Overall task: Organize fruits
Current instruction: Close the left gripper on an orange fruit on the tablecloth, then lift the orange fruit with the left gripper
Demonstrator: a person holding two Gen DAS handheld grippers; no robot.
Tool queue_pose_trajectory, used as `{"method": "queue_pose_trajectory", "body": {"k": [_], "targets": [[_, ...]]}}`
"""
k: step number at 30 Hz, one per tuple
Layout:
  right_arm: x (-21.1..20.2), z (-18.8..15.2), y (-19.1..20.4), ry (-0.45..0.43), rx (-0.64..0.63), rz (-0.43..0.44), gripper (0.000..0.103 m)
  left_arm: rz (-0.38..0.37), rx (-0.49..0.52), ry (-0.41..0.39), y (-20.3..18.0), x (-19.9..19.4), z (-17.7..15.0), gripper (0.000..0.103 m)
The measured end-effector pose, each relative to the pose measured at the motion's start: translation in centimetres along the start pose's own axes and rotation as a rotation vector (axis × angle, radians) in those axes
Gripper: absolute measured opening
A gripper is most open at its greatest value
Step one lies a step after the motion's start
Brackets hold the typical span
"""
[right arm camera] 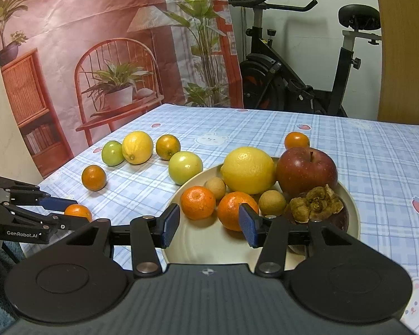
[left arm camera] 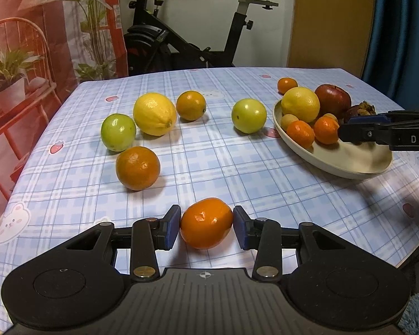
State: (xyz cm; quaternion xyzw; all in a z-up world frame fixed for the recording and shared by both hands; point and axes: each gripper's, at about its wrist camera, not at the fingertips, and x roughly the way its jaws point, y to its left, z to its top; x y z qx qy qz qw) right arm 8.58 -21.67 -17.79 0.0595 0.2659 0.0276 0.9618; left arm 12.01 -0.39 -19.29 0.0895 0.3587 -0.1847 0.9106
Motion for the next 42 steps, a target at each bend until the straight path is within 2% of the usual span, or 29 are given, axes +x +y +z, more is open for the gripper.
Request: {"method": "queue_pose_trajectory", "body": {"k": [8,19,24,34,42], "targets": [[0.0,0.0,-0.1,0.002,0.003,-0.001,0.050,0.012,-0.019,0.030,0.4,0.5,-0.3,0.042],[0.0,-0.1,-0.1,-0.001,0.003,-0.002,0.050,0.016,-0.033,0.005,0.5,0.1,0.1,0.042],[-0.4,0.3,-0.5,-0.018,0.010,-0.002,0.050,0.011,-0.036,-0.013,0.6,-0.4,1.3,0.042],[-1.6,4.1,-3.5,-0.051,0.071,-0.021,0.050,-0.043,0.003,-0.124,-0.8,-0.7,6.7,0.042],[0.6,8.8,-7.0,-0.008,0.035,-0.039,0.050,-0.074,-0.045,-0.173,-1.1,1.7,9.8,0.042]]}}
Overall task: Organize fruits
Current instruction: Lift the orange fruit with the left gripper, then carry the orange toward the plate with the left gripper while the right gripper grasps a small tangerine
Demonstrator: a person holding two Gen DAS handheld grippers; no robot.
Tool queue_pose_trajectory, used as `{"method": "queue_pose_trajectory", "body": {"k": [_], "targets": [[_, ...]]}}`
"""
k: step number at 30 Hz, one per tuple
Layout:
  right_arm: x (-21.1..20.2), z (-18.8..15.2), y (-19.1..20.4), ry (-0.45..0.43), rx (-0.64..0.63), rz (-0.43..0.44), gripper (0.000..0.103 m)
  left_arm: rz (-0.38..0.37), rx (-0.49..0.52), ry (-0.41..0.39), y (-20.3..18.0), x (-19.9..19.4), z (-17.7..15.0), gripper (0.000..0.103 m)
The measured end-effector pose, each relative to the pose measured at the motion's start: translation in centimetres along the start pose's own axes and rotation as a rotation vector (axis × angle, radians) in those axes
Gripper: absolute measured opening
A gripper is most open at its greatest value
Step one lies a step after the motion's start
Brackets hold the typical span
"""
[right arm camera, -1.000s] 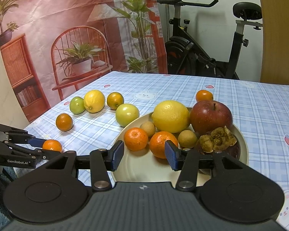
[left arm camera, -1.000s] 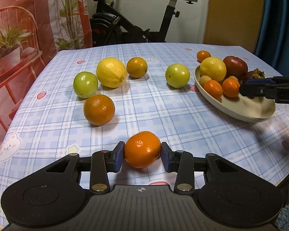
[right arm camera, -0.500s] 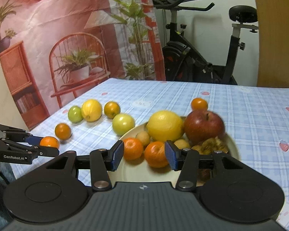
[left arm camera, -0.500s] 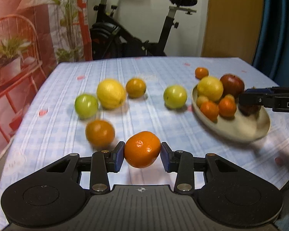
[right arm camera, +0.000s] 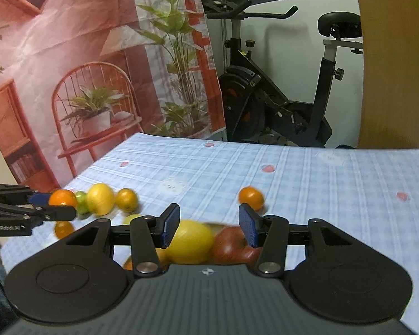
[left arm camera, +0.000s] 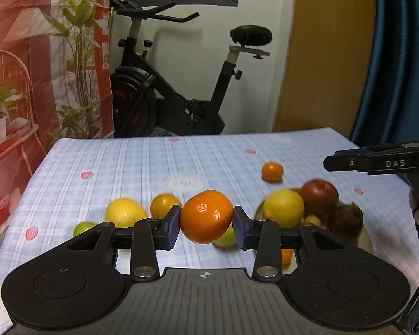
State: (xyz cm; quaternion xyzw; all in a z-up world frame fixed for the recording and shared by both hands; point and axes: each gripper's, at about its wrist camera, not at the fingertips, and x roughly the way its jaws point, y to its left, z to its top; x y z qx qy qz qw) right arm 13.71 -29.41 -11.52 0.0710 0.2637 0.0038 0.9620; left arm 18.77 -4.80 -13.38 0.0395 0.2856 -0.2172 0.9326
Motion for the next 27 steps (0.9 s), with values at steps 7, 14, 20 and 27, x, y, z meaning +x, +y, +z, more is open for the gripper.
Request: {"method": "queue_pose_trajectory", "body": {"k": [7,14,20,27], "targets": [[5.6,2.5,-2.3,0.081,-0.073,0.002,0.050,0.003,-0.070,0.007,1.2,2.2,0.5,0.042],[12.0,3.9,-4.2,0.196,-0.094,0.004,0.050,-0.003,-0.115,0.032,2.5,3.6,0.4,0.042],[15.4,3.6,-5.1,0.311,-0.111,0.009,0.050,-0.019,-0.129,0.048,3.0,4.4,0.4,0.042],[16.3,3.3,-5.5,0.357,-0.110,0.011,0.040,-0.051,-0.109,0.059,2.4,4.7,0.4,0.042]]}}
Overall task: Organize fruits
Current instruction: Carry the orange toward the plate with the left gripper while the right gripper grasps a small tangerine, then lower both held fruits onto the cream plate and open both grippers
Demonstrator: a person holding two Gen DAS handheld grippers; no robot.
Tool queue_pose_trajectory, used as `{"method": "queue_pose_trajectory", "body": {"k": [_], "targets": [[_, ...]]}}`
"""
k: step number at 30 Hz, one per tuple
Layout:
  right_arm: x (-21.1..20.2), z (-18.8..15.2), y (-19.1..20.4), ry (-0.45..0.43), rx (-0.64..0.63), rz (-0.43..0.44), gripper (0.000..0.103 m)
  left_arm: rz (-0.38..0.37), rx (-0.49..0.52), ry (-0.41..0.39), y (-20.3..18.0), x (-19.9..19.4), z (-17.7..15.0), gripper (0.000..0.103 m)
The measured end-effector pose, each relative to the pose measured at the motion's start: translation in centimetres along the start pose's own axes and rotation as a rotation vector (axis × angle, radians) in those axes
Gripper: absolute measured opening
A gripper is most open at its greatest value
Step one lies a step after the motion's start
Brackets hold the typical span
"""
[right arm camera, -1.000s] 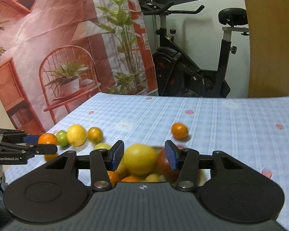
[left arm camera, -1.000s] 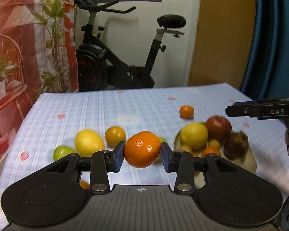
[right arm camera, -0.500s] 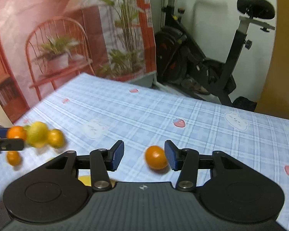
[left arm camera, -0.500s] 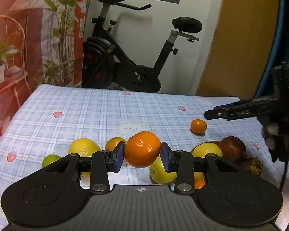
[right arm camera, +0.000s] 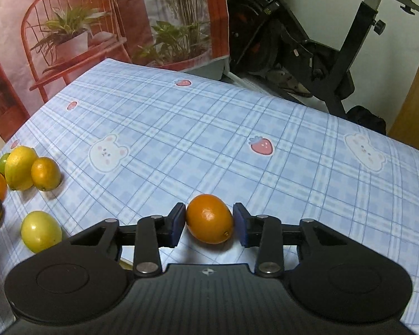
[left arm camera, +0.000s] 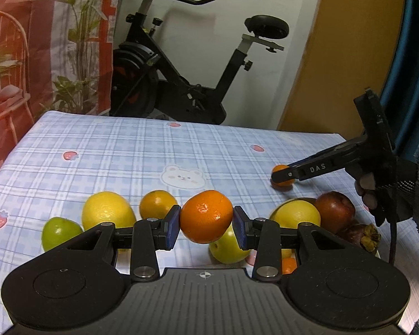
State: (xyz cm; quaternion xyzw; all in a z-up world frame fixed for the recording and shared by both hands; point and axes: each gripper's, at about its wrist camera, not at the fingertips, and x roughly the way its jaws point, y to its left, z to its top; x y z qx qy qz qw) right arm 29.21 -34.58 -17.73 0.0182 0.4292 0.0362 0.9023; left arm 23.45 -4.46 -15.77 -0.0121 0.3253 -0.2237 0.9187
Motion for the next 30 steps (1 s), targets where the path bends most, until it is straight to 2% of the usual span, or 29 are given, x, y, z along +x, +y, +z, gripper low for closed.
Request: {"method": "queue_pose_trajectory", "body": {"k": [4,8,14,21,30], "targets": [[-0.5,-0.4,0.3,-0.014,-0.005,-0.026,0.039,-0.010,0.009,0.003,-0.3,-0.1,0.0,0.042],[-2.2,-0.7,0.1,-0.076,0.031,-0.044,0.039,-0.027,0.028,-0.004,-0.9,-0.5,0.1,0.042],[-6.6,-1.6,1.0,-0.175,0.058,0.003,0.039,-0.070,0.079,-0.007,-2.9,-1.3,-0.5,0.042],[-11.7,-5.5,3.2,-0.295,0.116,0.084,0.039,-0.114,0.153,0.017,-5.4,-1.7,-1.8,0.042],[-16.3,-12.2,5.5,-0.370,0.185,0.160,0.039,-0.153,0.209,0.096,-7.1,-0.9,-3.7,0.042]]}}
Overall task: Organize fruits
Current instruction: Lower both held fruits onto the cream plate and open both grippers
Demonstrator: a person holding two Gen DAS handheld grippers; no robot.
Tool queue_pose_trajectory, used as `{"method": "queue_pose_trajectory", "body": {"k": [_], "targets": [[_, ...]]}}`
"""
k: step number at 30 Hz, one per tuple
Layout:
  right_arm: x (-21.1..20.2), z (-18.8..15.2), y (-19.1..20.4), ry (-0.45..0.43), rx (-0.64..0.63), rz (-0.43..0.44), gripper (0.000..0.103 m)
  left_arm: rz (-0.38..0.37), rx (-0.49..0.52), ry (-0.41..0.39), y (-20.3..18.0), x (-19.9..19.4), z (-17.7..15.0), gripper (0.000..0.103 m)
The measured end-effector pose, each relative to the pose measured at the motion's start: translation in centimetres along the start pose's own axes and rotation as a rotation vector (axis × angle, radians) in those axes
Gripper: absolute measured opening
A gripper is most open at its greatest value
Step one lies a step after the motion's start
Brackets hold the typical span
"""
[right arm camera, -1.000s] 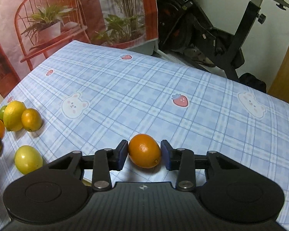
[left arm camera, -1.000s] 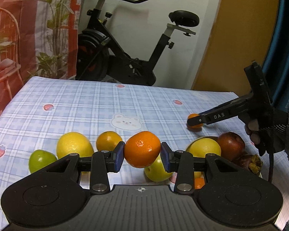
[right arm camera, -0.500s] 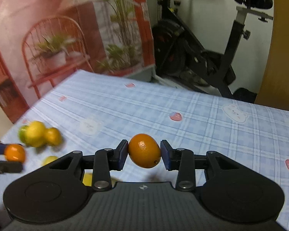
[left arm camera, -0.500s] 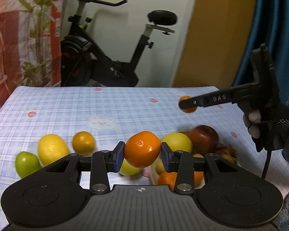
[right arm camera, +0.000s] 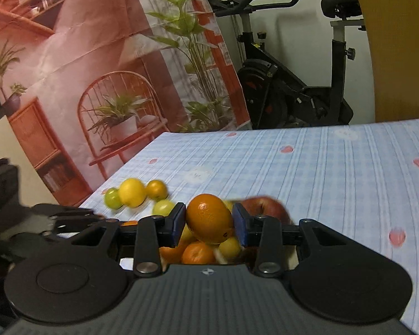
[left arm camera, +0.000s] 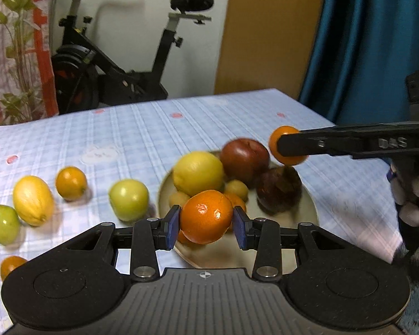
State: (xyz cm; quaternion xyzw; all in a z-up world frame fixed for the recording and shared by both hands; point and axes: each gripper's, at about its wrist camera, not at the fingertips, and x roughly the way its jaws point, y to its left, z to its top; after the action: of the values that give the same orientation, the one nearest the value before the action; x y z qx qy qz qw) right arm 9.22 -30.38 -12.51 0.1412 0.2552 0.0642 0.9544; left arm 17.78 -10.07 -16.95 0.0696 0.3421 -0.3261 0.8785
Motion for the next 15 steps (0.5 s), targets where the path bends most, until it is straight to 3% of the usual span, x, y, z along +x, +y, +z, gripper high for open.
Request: {"method": "queue_pose_trajectory", "body": {"k": [6,15], "targets": [[-1.6,-2.5,0.6,0.043,0.015,0.006,0.039,-0.015,0.031,0.043,-1.0,0.6,-0.8,0.042],[-0.6,-5.8,0.2,0.168,0.045,-0.049,0.039,0.002,0.071,0.102,-1.8,2.0,-1.4,0.042]]}}
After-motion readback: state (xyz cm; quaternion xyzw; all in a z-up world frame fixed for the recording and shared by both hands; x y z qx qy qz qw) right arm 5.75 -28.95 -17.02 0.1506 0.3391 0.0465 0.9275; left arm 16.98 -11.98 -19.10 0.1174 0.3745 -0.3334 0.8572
